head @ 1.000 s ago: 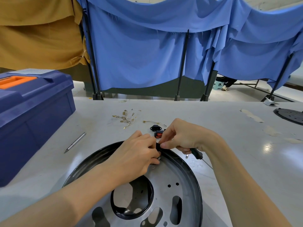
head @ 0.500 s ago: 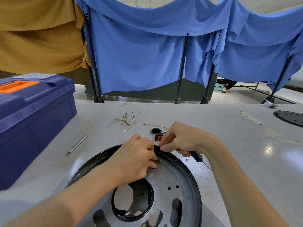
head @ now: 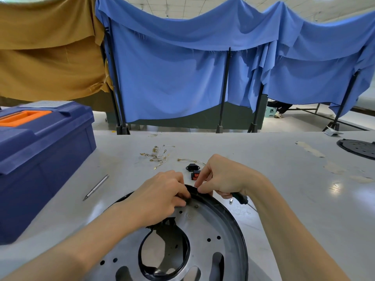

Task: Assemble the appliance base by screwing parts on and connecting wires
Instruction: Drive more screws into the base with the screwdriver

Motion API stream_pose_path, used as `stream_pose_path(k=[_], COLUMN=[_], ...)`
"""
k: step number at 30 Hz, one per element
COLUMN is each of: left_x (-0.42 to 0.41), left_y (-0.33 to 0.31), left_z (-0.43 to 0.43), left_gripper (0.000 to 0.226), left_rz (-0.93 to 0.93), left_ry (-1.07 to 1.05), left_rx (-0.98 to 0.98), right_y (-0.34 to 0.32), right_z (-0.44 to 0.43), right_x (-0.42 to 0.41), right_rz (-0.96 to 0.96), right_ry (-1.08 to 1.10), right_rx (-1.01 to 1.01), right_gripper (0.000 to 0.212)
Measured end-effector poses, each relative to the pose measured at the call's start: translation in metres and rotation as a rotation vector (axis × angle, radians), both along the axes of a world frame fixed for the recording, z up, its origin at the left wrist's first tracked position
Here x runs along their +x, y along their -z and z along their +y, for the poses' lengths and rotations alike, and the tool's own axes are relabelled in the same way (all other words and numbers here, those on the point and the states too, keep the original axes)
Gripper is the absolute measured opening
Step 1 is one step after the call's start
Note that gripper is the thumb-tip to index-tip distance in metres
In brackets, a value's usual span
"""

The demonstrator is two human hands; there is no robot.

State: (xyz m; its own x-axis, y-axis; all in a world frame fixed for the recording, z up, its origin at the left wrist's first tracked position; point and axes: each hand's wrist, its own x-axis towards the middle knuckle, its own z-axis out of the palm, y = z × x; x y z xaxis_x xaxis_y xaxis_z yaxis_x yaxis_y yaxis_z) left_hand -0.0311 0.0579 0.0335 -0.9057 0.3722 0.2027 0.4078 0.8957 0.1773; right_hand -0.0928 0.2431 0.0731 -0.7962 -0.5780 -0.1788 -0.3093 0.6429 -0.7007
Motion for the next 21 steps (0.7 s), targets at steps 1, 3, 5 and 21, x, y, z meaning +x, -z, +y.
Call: stream_pose_path(k=[1, 3, 5, 21], left_x=[0.000, 0.001, 0.002, -0.006], left_y=[0.000, 0.002, 0.005, 0.003], left_z=[0.001, 0.003, 0.006, 0.008], left_gripper=[0.026, 0.028, 0.035, 0.053], left_rz=[-0.020, -0.035, -0.044, -0.120], left_ry=[-0.001, 0.000, -0.001, 0.049], left_rx=[0.000, 0.020, 0.045, 0.130], right_y=[0.000, -0.001, -0.001, 0.016], right_z=[0.000, 0.000, 0.001, 0.044], right_x=[0.000, 0.002, 0.002, -0.021], right_rz=[0.006, 0.017, 0.016, 0.082], right_ry=[0.010, 0.029, 0.052, 0.271], right_rx=[0.001, 0.010, 0.021, 0.267], right_gripper=[0.015, 0.019, 0.024, 0.010])
